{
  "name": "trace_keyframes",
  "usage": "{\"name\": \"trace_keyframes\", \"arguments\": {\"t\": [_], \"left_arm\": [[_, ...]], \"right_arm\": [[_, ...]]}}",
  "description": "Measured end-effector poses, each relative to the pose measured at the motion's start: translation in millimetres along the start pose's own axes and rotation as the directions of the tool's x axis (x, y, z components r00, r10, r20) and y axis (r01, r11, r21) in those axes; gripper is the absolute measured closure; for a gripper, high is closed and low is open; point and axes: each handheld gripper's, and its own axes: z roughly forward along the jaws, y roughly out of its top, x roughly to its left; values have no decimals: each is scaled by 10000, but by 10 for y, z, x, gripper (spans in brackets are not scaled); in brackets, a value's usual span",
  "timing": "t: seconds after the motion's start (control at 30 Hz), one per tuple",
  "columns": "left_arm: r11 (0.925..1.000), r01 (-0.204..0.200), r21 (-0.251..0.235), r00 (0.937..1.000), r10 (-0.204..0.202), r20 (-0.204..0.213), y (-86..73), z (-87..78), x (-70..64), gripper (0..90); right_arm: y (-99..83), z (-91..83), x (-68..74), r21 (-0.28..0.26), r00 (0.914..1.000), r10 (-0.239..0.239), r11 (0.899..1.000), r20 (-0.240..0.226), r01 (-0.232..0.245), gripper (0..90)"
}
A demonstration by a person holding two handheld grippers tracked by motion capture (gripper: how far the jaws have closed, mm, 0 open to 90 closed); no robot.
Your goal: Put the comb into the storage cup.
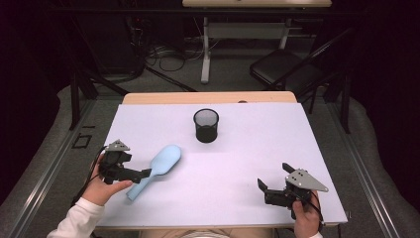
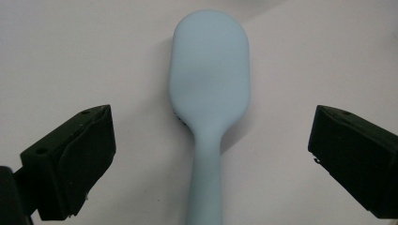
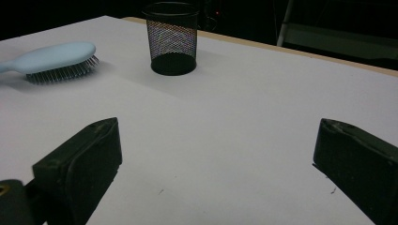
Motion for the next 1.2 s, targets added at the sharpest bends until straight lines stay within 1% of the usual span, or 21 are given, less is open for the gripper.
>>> {"name": "trace_keyframes", "arguments": {"t": [0.17, 0.23, 0.33, 0.43, 0.53, 0.67, 0.77, 0.93, 1.03, 1.13, 1.2], "left_arm": [[10000, -39, 52, 10000, 39, 16, 15, -8, 0, 10], [9997, -117, 208, 9999, 116, 21, 25, -13, 5, 10], [9994, -164, 304, 9998, 166, -76, 33, -11, 7, 10], [9988, -227, 444, 9997, 231, -76, 48, -15, 14, 10], [9980, -240, 587, 9997, 234, 104, 62, -14, 23, 10], [9957, -412, 835, 9992, 410, 45, 90, -10, 23, 10], [9914, -612, 1154, 9980, 625, -76, 106, 10, 8, 10], [9816, -852, 1707, 9960, 884, -113, 127, 54, -21, 10], [9759, -1023, 1929, 9941, 1072, -149, 142, 77, -45, 10], [9727, -1101, 2044, 9929, 1170, -216, 160, 98, -59, 11], [9713, -1083, 2119, 9931, 1153, -213, 169, 116, -61, 11]], "right_arm": [[-1, 2, 2, 26, 10000, 2, 10000, -9, -2, 11], [-1, 3, 2, 20, 10000, -4, 10000, -2, 4, 12], [0, 3, 2, 48, 10000, -14, 10000, -7, 14, 11], [-1, 5, 1, 24, 10000, -13, 10000, -3, 13, 12], [-1, 5, 1, 31, 10000, -9, 10000, 1, 9, 11], [-2, 4, 2, 24, 10000, -3, 10000, 6, 3, 11], [-1, 6, -1, 18, 10000, -8, 10000, 7, 8, 11], [-2, 7, -2, 27, 10000, -16, 10000, 11, 16, 12], [-2, 7, -1, 46, 10000, -25, 10000, 3, 25, 12], [-2, 8, 0, 53, 10000, -10, 10000, -5, 10, 11], [-2, 7, -1, 46, 10000, -25, 10000, -1, 25, 12]]}}
